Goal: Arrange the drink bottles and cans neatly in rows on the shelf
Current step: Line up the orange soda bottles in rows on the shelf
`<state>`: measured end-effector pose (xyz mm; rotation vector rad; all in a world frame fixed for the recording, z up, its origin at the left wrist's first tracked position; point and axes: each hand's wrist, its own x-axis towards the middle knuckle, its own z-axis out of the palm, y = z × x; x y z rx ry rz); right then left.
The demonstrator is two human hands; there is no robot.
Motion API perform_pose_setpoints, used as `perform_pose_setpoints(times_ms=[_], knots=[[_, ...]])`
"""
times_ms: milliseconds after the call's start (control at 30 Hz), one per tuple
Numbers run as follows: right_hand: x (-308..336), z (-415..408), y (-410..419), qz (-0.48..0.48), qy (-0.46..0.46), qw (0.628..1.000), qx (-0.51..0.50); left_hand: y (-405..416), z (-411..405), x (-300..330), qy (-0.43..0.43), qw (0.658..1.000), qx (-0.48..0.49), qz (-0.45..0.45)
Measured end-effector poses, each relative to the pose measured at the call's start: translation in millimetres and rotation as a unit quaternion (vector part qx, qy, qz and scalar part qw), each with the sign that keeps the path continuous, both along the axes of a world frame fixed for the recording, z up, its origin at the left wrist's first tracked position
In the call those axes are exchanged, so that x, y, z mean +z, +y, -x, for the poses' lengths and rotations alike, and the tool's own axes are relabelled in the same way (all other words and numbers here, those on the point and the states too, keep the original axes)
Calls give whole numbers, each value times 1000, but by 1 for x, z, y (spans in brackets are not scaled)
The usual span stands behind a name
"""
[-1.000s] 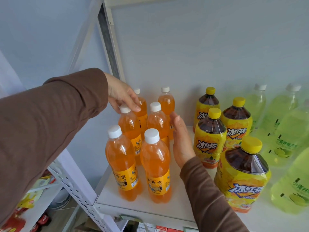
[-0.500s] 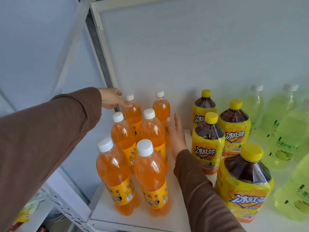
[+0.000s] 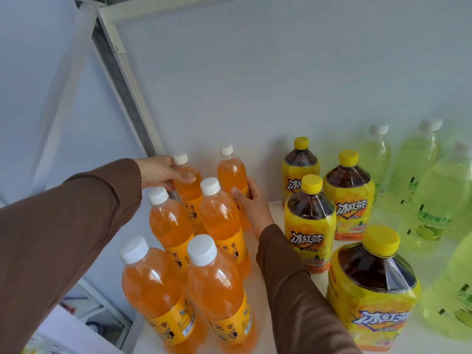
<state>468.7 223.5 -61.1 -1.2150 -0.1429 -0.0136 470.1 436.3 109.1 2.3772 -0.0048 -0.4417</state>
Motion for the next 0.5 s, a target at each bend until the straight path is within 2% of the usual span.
perform_pose_setpoints(times_ms=[200, 333, 500], knots=[[8, 0, 0, -47, 20, 999, 3, 0, -3, 7, -45, 999, 14, 24], [28, 2, -8, -82, 38, 996, 7, -9, -1, 35, -80, 996, 12, 43], [62, 1, -13, -80, 28, 996, 16, -11, -1, 67, -92, 995, 2, 39]])
